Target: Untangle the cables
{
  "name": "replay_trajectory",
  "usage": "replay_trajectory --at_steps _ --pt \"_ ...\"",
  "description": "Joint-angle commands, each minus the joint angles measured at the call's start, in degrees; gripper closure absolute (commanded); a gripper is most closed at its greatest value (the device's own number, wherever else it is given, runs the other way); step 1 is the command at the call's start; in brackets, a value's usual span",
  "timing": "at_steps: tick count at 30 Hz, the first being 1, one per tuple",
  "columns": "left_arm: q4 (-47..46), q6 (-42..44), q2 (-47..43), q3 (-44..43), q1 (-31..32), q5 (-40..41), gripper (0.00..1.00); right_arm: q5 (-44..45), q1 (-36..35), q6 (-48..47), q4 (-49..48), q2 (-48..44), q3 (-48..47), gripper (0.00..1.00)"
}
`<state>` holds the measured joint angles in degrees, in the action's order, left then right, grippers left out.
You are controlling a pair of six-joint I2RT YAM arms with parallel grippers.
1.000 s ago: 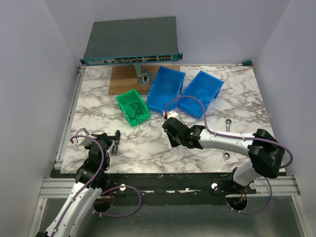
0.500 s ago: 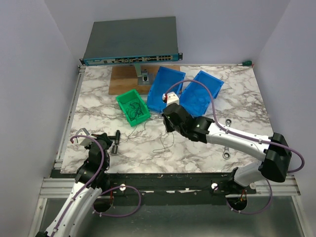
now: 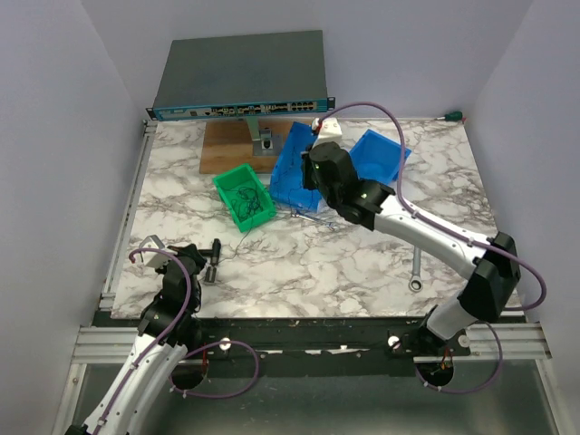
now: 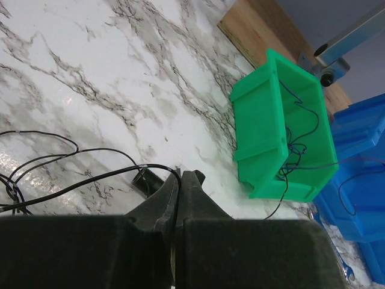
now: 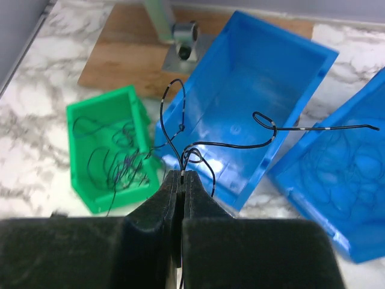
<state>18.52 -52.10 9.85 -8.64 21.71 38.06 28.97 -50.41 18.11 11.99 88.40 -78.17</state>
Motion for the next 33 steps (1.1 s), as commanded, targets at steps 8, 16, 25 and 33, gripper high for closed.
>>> replay_trajectory --at_steps 8,16,25,33 --pt "0.29 -0.1 -0.65 0.55 -0.01 0.23 1.0 3.87 8.95 -0.43 -3.85 12.59 -13.69 0.99" --pt "0.16 -0.01 -0.59 0.5 -0.05 0.12 1.0 4.16 9.72 -2.95 -2.47 10.31 -16.78 0.99" --pt "-0.67 0.64 0.03 0.47 -0.01 -0.26 1.0 -30.22 9.35 2.61 10.87 8.42 -14.17 0.99" --pt "-0.76 0.77 -0.02 0.56 -0.01 -0.42 1.0 -37.8 0.42 3.05 9.85 4.92 -3.0 0.99"
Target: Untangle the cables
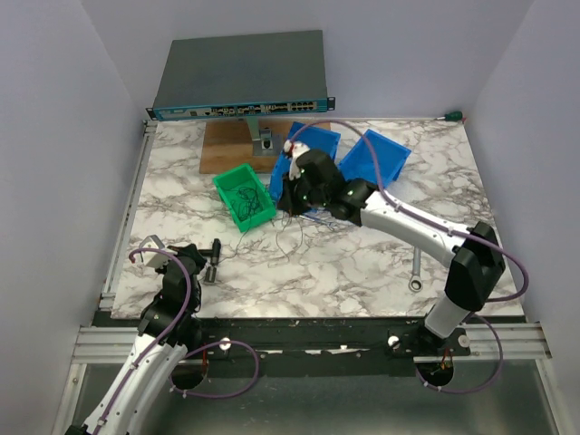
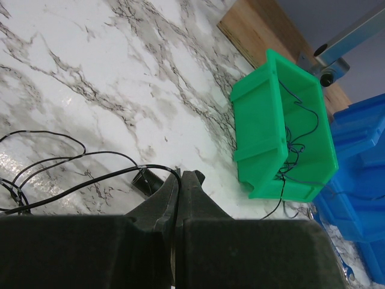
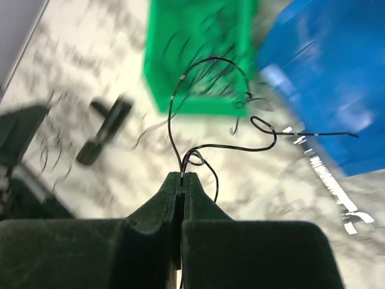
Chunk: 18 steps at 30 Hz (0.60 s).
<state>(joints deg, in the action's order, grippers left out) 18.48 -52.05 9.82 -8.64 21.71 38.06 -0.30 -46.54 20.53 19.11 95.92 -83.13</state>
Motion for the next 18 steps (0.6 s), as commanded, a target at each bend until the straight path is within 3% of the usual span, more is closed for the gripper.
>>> replay_trajectory --at_steps 1,6,13,16,18 --pt "-0.73 0.72 -0.04 0.56 -0.01 -0.37 1.0 -9.64 -3.53 0.65 2.49 -3.57 2.49 0.99" --pt "-0.64 0.79 -0.01 0.47 -0.06 -0.5 1.0 -8.2 -3.47 0.43 1.4 -8.3 2.96 0.99" --pt "-0.38 0.81 -0.31 0.47 -0.07 -0.46 1.0 -8.21 -3.12 0.34 2.49 -6.86 1.12 0.99" --pt "-0.37 0.77 -0.32 0.51 -0.02 -0.55 1.0 -4.42 -2.76 0.26 2.35 -7.26 0.91 0.99" --pt "-0.46 0.81 -0.27 0.47 -0.01 -0.59 1.0 -8.15 -1.8 0.09 2.11 -7.5 0.16 0.99"
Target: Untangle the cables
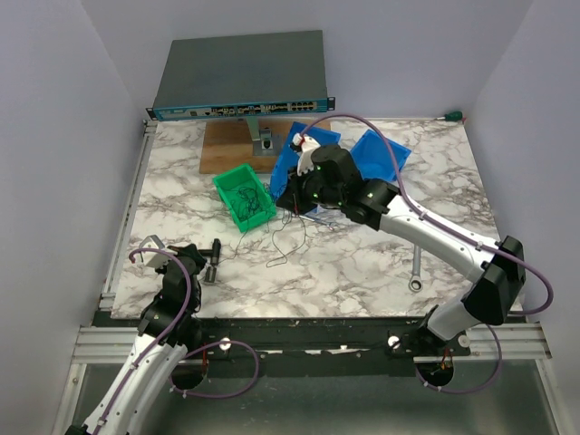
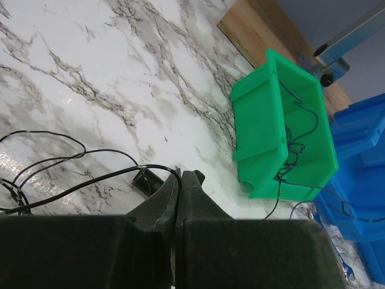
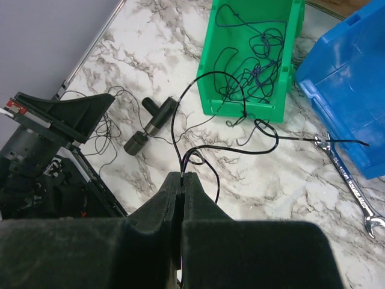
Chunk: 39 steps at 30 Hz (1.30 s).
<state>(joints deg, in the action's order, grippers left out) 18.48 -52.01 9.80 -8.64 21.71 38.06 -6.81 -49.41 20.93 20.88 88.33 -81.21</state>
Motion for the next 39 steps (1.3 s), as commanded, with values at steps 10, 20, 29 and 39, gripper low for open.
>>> replay_trajectory --at_steps 10,20,29,39 --pt "-0.46 0.85 -0.29 0.52 -0.01 -0.57 1.0 -16.23 0.55 -2.7 5.45 13.19 1.96 0.99" --pt "-1.01 1.01 0.64 0.39 -0.01 -0.65 1.0 -23.39 0.01 -3.35 1.62 7.01 6.5 0.99" --pt "-0.63 0.91 -0.15 0.56 -0.05 -0.7 1.0 -14.78 0.03 -4.34 6.47 0.75 -0.63 0.99" --pt "-0.64 0.92 -0.16 0.56 -0.07 -0.78 1.0 23.99 2.09 -3.11 13.77 4.56 -10.9 0.99"
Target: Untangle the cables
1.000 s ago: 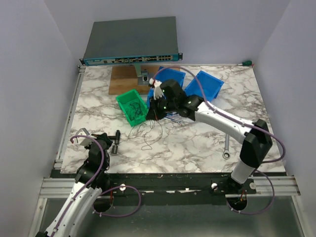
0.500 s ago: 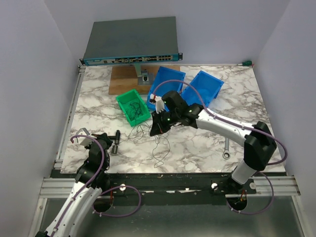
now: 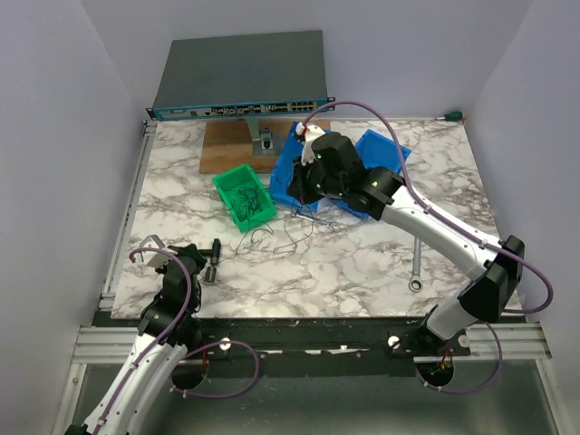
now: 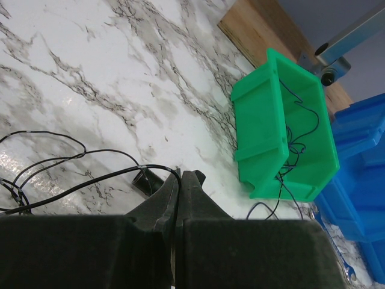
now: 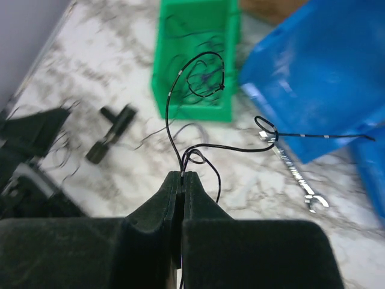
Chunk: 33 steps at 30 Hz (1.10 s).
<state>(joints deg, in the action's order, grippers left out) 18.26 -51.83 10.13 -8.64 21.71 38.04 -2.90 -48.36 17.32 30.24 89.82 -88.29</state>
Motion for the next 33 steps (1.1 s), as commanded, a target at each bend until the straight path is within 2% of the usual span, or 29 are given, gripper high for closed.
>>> replay_trajectory --at_steps 1,5,8,12,16,21,24,28,33 --pt "-0.36 0.75 -0.5 0.56 -0.01 -0.71 1.0 23.65 1.37 1.05 4.39 4.11 -4.48 0.99" --pt "-0.2 0.76 -0.51 0.47 -0.02 -0.7 1.0 30.87 3.81 2.76 3.93 10.2 -8.37 0.99" --pt "-0.15 0.68 -0.7 0.47 -0.03 -0.69 1.0 31.11 6.38 3.99 0.67 14.48 -9.77 0.99" --pt "-0.13 0.68 -0.78 0.56 -0.06 -0.74 1.0 26.36 10.67 6.46 -6.29 19.07 -10.45 0.99" --pt "-0.28 0.68 -0.58 0.56 -0.01 -0.84 1.0 24.13 13.59 8.61 -9.52 25.15 -16.14 0.99" --pt "-0.4 0.66 -0.44 0.58 -0.01 -0.7 1.0 18.23 14.44 6.81 -13.4 29.71 -20.91 0.99" --pt "-0.36 0.55 -0.47 0.56 -0.02 -0.7 1.0 17.99 14.43 5.77 -13.63 31.75 -22.0 0.99" --pt "-0.32 0.59 -0.57 0.65 -0.05 -0.71 1.0 21.42 14.43 5.26 -15.34 33.05 -19.29 0.99" --pt "-0.5 0.68 -0.5 0.62 -0.01 -0.9 1.0 25.21 14.44 4.23 -33.04 30.59 -4.02 0.99"
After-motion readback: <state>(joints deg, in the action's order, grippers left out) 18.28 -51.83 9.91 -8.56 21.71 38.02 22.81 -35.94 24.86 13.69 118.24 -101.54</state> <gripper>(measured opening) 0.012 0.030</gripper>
